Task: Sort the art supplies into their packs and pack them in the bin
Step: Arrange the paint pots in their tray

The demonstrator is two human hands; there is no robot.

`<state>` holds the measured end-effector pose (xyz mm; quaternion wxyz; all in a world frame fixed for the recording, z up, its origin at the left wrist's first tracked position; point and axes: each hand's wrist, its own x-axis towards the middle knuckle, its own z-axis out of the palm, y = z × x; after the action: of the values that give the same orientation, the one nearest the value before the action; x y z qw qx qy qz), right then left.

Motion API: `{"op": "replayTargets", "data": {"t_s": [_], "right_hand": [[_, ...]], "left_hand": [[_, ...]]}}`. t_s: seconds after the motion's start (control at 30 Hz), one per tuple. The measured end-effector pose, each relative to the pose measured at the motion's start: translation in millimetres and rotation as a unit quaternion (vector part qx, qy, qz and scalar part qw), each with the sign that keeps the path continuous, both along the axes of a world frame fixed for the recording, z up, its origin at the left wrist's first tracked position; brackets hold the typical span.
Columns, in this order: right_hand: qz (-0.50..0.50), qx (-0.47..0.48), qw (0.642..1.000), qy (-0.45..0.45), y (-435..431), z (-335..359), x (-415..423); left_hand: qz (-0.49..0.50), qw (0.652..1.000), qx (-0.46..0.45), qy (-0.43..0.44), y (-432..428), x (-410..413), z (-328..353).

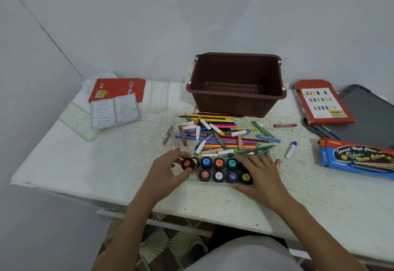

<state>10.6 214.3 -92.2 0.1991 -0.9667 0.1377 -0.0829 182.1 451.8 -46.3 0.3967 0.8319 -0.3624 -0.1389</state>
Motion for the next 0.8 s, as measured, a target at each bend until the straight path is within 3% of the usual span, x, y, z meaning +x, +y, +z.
{"op": "replayTargets", "data": {"t_s": [0.23, 0.5, 0.8], "right_hand": [[-0.005, 0.002, 1.000, 0.010, 0, 0, 0], [-0.007, 0.001, 1.000, 0.004, 1, 1, 0], [-0.006, 0.002, 1.000, 0.005, 1, 1, -1]], "left_hand": [[-0.024, 0.996, 0.069, -0.040, -1, -9, -20], [-0.022, 0.995, 0.063, -0.072, 4, -12, -24], [0.089, 0.982, 0.121, -0.111, -7, -30, -26]]}}
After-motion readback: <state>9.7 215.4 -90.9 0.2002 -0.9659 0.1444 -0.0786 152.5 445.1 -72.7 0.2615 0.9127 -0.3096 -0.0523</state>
